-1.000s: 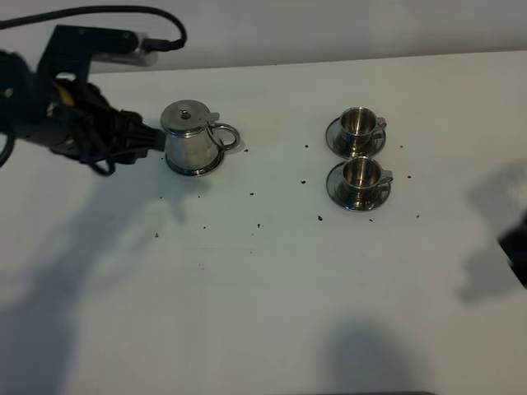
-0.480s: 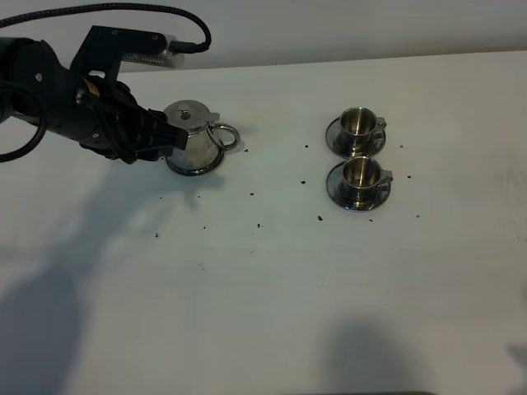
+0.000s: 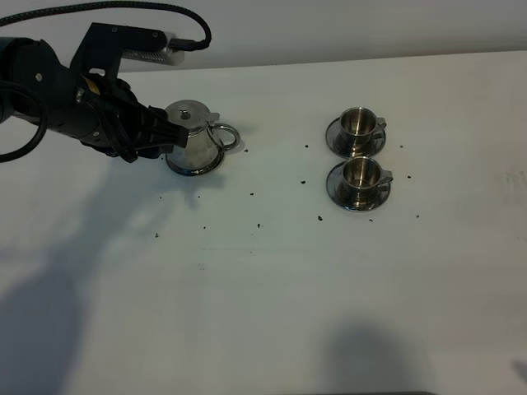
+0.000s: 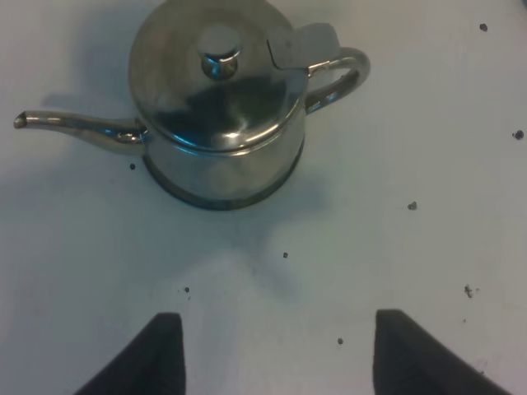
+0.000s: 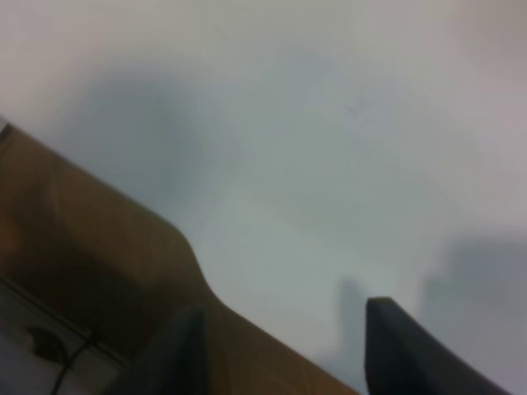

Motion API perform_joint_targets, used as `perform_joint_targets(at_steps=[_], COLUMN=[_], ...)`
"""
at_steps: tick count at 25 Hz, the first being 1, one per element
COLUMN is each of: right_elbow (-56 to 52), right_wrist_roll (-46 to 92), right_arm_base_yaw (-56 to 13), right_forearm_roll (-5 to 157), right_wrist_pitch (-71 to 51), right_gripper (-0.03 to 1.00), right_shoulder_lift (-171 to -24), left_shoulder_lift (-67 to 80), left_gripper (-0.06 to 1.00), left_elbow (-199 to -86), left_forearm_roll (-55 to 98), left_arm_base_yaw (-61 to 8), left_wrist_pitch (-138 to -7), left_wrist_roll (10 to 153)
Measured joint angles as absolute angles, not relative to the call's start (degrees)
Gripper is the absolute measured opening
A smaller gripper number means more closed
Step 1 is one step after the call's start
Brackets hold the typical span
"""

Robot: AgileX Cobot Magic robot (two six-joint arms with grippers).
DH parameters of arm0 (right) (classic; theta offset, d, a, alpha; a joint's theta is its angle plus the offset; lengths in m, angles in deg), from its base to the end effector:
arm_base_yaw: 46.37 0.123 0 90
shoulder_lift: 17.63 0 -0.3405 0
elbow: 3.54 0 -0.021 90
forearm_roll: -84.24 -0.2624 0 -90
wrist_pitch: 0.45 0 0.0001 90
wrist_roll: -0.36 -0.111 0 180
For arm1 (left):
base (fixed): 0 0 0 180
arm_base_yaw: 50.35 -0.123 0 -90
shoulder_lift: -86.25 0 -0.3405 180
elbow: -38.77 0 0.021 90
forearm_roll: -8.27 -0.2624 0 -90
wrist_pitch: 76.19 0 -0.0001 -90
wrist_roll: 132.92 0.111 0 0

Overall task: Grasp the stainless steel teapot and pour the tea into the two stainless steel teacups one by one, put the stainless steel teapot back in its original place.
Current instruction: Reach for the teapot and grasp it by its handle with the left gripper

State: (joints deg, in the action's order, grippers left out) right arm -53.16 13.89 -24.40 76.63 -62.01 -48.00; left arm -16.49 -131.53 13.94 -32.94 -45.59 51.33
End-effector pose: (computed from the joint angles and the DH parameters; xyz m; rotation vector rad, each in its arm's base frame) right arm 0.0228 0.0231 0.2753 -0.7273 2.3636 0.2349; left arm 0.3728 -0.1227 0.2859 0.3860 2.4733 -0.1939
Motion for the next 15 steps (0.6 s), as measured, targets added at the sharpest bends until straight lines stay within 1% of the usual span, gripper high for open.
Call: perform_joint_targets(at_steps=[11, 15], right_elbow=[-53.35, -53.4], right_wrist_roll=[13.9, 13.9], right_arm_base_yaw=[-24.7, -30.04], right_forearm_roll=[76.32, 75.16], right_wrist_pitch=[-62.05, -62.05], right_gripper=[0.42, 0.42], right_shoulder_lift=[-47.63, -44.94], left_shoulder_lift=[-16.49, -16.49], left_gripper=[0.53, 0.53], left_elbow=[-131.53, -131.53], left_forearm_roll=[13.88, 13.88], left_arm_base_yaw=[-32.94, -32.94], left_wrist_pitch=[-45.76, -46.45], left_wrist_roll=[52.34, 52.4])
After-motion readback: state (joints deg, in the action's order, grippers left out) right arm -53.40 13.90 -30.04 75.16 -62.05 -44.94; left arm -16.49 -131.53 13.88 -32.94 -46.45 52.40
